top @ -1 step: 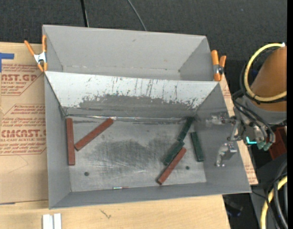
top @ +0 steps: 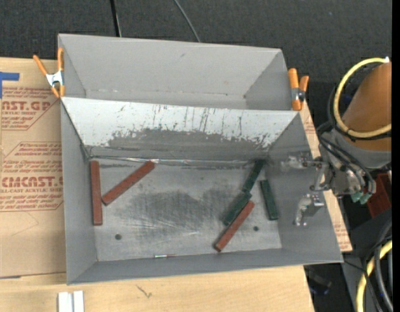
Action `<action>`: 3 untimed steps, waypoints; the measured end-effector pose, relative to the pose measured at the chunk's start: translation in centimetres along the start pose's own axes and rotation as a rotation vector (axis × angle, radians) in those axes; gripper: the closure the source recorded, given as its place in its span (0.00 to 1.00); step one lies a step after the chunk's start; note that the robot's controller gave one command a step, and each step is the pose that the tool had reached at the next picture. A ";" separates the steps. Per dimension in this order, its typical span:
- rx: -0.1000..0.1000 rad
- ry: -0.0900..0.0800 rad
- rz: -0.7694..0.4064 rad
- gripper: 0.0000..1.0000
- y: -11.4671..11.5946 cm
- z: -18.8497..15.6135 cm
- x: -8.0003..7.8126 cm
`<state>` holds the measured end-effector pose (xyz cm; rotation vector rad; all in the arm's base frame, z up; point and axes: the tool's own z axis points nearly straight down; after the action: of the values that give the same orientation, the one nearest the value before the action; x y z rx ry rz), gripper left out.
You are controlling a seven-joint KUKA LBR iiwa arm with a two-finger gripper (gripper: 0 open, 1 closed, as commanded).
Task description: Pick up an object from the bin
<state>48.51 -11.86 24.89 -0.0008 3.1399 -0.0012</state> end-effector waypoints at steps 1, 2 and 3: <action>0.000 -0.002 -0.167 0.00 1.6 5.8 -0.8; -0.001 -0.001 -0.486 0.00 4.0 8.8 -3.1; -0.002 -0.001 -0.637 0.00 4.4 9.3 -3.4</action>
Offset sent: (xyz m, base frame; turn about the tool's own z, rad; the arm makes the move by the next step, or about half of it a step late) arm 0.0316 0.0405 -0.0889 -0.4852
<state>51.94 -7.48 15.64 -0.9843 2.9813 0.0006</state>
